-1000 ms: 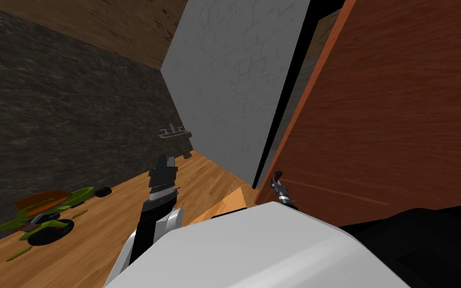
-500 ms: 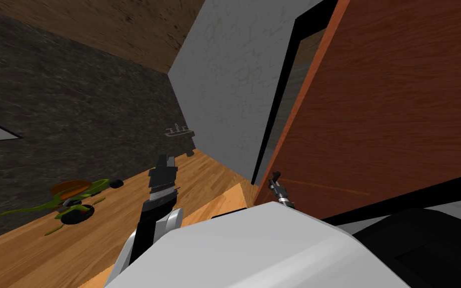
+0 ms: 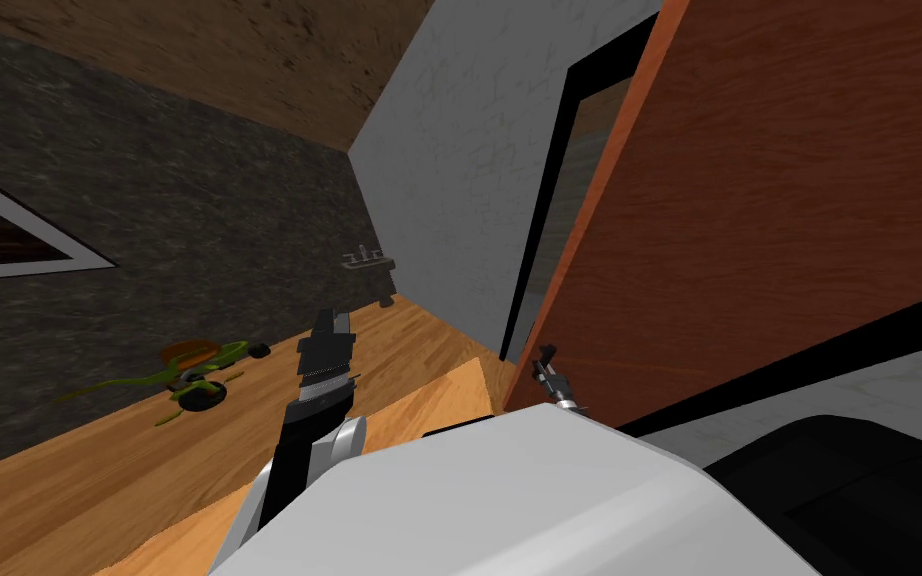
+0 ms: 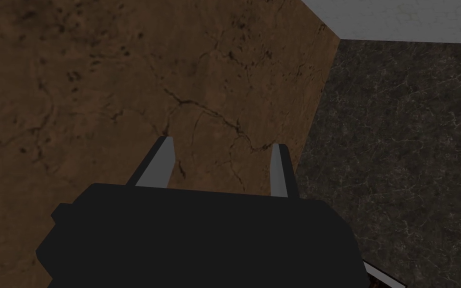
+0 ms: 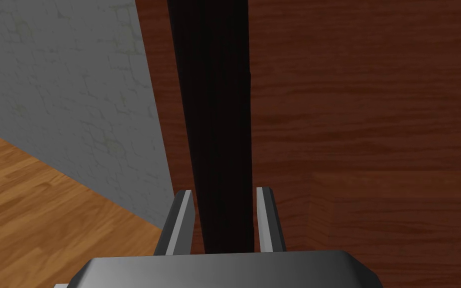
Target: Pull the door open
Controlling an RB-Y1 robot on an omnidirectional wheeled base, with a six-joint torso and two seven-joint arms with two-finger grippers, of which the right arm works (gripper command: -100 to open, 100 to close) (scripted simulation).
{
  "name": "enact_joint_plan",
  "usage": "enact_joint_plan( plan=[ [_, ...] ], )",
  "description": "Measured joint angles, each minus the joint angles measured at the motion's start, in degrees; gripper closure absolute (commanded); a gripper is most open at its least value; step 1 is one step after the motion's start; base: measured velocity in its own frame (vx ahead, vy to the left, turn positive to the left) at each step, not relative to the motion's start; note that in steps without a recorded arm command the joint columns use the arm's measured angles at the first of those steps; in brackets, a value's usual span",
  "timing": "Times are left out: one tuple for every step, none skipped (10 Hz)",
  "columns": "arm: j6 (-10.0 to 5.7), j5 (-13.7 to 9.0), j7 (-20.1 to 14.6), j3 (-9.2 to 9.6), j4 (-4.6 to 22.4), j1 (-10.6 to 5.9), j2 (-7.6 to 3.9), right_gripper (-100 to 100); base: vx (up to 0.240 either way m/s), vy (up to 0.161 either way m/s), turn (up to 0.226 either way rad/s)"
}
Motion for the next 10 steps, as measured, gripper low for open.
enact_joint_plan(
  plan=[
    [-0.01,0.14,-0.13,0.3,0.11,0.11,0.1,100,-0.128,-0.02,0.046],
    [-0.29,0.49,-0.37,0.88,0.1,0.27,-0.17,100,-0.195,-0.053,0.054],
    [-0.64,0.87,-0.56,1.51,-0.47,0.53,-0.57,100,-0.204,-0.058,0.055],
    [-1.12,1.34,-0.73,2.23,-0.81,0.67,-0.83,100,-0.219,-0.036,0.059],
    [-1.62,1.81,-1.06,2.98,-1.16,0.93,-1.31,100,-0.22,-0.026,0.038],
    [-2.44,2.41,-1.56,3.84,-0.82,1.0,-1.56,100,-0.204,-0.055,0.035],
    [-2.96,2.91,-1.98,4.71,-0.92,1.35,-1.89,100,-0.216,-0.053,0.051],
    [-3.39,3.39,-2.21,5.49,-1.33,1.76,-2.29,100,-0.1,-0.013,0.022],
    [-3.37,3.52,-2.24,5.77,-1.36,1.89,-2.22,100,-0.148,-0.002,0.132],
    [-3.61,3.66,-2.49,5.96,-1.26,1.96,-2.6,100,-0.2,-0.028,0.111]
  ],
)
